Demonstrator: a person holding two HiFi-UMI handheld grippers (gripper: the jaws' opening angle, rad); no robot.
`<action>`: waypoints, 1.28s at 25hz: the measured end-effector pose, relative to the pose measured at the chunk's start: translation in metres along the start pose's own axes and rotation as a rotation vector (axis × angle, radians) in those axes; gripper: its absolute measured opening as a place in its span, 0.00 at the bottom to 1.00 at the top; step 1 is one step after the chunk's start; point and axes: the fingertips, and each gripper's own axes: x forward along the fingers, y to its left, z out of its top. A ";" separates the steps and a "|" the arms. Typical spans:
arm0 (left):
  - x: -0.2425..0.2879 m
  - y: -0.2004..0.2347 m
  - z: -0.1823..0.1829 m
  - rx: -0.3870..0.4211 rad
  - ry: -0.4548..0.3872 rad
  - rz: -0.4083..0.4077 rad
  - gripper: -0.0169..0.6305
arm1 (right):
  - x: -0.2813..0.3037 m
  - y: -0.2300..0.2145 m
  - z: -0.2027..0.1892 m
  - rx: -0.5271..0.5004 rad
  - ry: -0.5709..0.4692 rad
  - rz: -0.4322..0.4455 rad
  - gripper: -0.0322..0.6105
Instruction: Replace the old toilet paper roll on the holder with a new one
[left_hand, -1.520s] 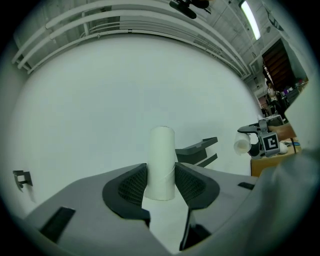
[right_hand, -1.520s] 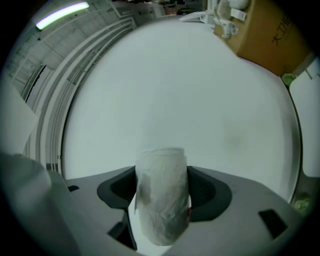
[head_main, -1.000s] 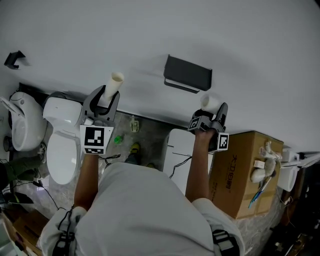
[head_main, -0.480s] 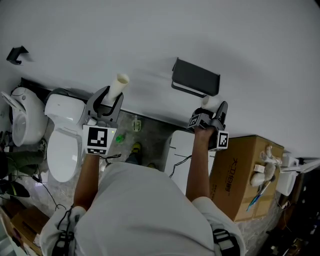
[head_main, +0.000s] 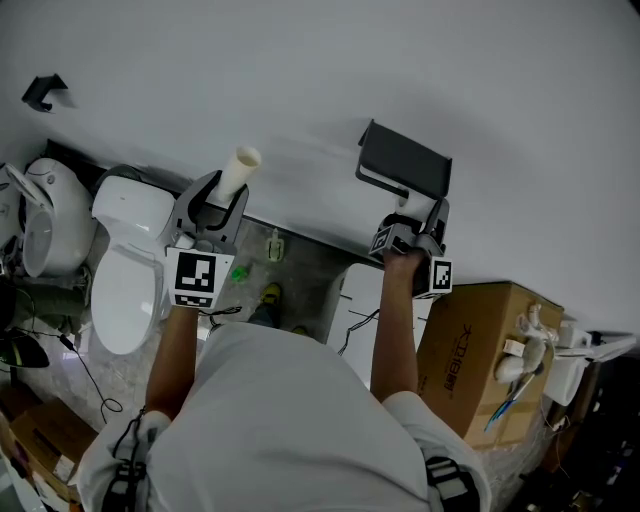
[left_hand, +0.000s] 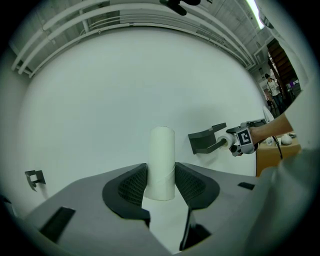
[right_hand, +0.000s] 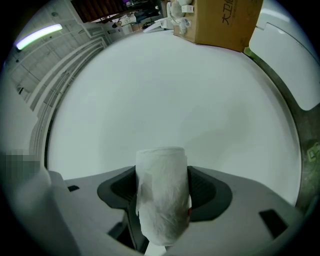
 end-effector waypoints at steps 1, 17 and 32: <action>-0.002 0.000 0.000 -0.003 0.003 0.007 0.33 | 0.000 0.000 -0.004 0.003 0.009 -0.002 0.51; -0.027 0.019 -0.015 -0.010 0.034 0.084 0.33 | -0.001 -0.005 -0.079 0.001 0.140 -0.031 0.51; -0.029 0.009 -0.017 -0.033 0.036 0.085 0.33 | -0.009 -0.014 -0.111 -0.057 0.314 -0.056 0.51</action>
